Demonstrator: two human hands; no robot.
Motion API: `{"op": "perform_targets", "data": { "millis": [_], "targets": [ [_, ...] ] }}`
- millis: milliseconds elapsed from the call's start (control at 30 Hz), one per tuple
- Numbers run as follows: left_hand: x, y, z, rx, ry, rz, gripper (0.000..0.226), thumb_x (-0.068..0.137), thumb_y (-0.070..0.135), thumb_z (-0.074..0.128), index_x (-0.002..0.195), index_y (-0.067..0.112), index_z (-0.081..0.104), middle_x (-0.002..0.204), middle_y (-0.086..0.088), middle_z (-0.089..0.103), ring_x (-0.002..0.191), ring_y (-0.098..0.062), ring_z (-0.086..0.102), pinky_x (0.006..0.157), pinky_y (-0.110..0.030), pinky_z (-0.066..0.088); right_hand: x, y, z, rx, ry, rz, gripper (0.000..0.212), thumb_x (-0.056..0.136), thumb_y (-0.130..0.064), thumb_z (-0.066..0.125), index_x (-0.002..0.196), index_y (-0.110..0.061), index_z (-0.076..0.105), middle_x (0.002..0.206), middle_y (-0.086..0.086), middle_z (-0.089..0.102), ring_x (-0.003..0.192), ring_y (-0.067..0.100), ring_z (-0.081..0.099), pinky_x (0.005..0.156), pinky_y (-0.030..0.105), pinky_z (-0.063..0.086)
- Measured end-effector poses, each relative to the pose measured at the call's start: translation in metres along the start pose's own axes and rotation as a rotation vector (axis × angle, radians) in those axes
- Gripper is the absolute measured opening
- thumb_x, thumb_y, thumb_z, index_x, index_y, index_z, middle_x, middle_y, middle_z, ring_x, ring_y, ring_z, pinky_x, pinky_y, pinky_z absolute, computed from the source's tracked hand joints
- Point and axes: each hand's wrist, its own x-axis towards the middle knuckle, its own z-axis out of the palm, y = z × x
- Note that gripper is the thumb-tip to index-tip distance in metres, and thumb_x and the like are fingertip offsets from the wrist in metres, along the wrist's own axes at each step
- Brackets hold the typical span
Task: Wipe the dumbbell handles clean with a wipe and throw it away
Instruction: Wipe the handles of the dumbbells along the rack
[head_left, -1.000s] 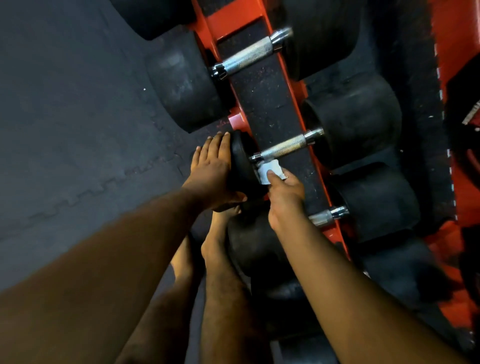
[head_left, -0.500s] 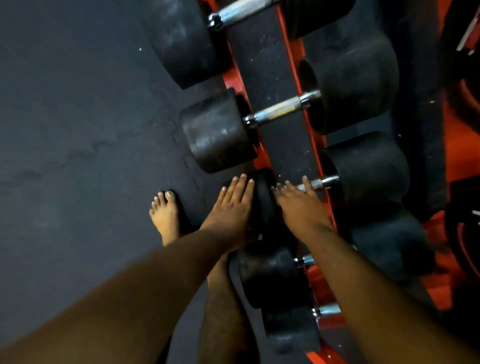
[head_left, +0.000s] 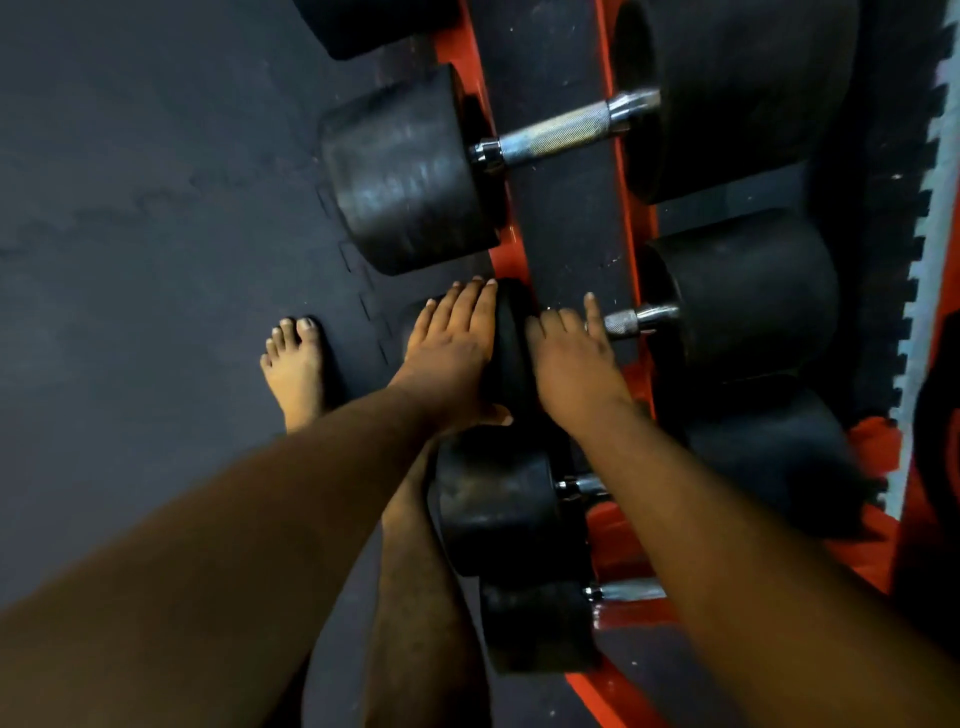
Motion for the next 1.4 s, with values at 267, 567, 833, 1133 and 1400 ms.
{"op": "perform_targets", "data": {
  "millis": [267, 567, 833, 1133, 1400],
  "targets": [
    [-0.001, 0.002, -0.003, -0.016, -0.021, -0.015, 0.156, 0.058, 0.06, 0.092, 0.16, 0.01, -0.016, 0.17, -0.01, -0.008, 0.157, -0.027, -0.009, 0.126, -0.044, -0.007, -0.011, 0.001, -0.001, -0.04, -0.006, 0.015, 0.044, 0.093, -0.014, 0.038, 0.136, -0.007, 0.049, 0.13, 0.015, 0.056, 0.125, 0.034, 0.049, 0.119, 0.055, 0.024],
    [-0.001, 0.001, -0.005, -0.016, -0.016, -0.011, 0.155, 0.058, 0.058, 0.092, 0.16, 0.01, -0.014, 0.17, -0.011, -0.009, 0.157, -0.027, -0.009, 0.124, -0.044, -0.008, -0.041, 0.015, 0.01, -0.091, 0.0, -0.013, 0.065, 0.093, -0.015, 0.041, 0.156, -0.007, 0.024, 0.156, 0.016, 0.031, 0.149, 0.034, 0.023, 0.122, 0.059, 0.008],
    [-0.002, 0.002, -0.009, -0.023, -0.019, -0.006, 0.156, 0.056, 0.059, 0.092, 0.16, 0.009, -0.013, 0.17, -0.011, -0.008, 0.157, -0.028, -0.008, 0.124, -0.044, -0.007, -0.014, 0.023, 0.0, -0.035, 0.002, 0.001, 0.049, 0.091, -0.013, 0.051, 0.14, -0.014, 0.046, 0.137, 0.01, 0.052, 0.131, 0.03, 0.046, 0.119, 0.051, 0.025],
    [-0.002, 0.002, -0.008, -0.023, -0.019, -0.006, 0.157, 0.056, 0.059, 0.092, 0.16, 0.011, -0.014, 0.17, -0.01, -0.008, 0.157, -0.027, -0.008, 0.125, -0.044, -0.007, 0.018, 0.035, -0.024, -0.039, -0.145, 0.036, 0.026, 0.093, -0.017, 0.053, 0.119, -0.017, 0.059, 0.119, 0.008, 0.065, 0.114, 0.03, 0.059, 0.099, 0.042, 0.041],
    [-0.003, 0.001, -0.006, -0.025, -0.008, -0.002, 0.155, 0.057, 0.058, 0.092, 0.16, 0.01, -0.014, 0.17, -0.011, -0.007, 0.157, -0.027, -0.008, 0.127, -0.046, -0.004, -0.025, 0.022, 0.005, -0.071, 0.148, 0.236, 0.047, 0.095, -0.007, 0.046, 0.142, -0.007, 0.043, 0.145, 0.02, 0.046, 0.146, 0.038, 0.03, 0.125, 0.053, 0.007]
  ]
}}
